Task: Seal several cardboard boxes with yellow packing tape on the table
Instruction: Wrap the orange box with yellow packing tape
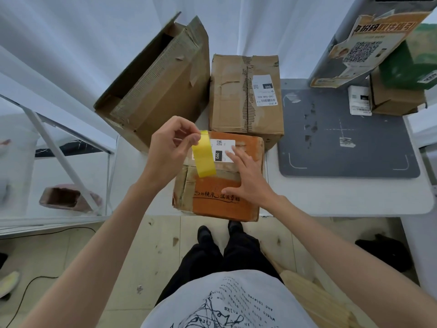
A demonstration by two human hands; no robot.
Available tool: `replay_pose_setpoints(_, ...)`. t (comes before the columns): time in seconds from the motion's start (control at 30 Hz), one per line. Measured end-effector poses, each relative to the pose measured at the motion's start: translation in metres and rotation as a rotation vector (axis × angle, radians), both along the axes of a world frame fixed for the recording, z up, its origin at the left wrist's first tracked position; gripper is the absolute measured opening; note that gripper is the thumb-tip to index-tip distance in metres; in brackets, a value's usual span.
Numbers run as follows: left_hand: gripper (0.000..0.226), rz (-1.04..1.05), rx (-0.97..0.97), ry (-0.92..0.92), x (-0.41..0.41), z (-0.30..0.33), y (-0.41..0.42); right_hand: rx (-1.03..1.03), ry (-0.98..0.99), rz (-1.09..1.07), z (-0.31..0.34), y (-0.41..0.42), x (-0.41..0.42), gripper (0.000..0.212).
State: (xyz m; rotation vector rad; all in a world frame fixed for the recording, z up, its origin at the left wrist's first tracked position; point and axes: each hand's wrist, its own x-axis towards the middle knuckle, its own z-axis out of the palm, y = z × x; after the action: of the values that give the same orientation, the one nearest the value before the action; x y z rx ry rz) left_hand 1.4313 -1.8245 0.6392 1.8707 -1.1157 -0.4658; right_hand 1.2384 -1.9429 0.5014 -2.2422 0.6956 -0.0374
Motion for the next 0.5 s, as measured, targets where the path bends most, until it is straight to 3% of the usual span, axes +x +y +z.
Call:
replay_pose_setpoints(0.1, 0.003, -0.034, 0.000, 0.018, 0.001, 0.004, -0.004, 0.210, -0.268, -0.047, 0.021, 0.020, 0.011, 0.078)
replay_pose_setpoints(0.27, 0.001, -0.028, 0.030, 0.103, 0.007, 0.005, -0.012, 0.330, -0.335, -0.128, 0.041, 0.039, 0.024, 0.040)
replay_pose_setpoints(0.5, 0.007, -0.083, 0.222, 0.116, 0.033, -0.002, -0.016, 0.592, -0.277, -0.110, 0.044, 0.065, 0.027, 0.041)
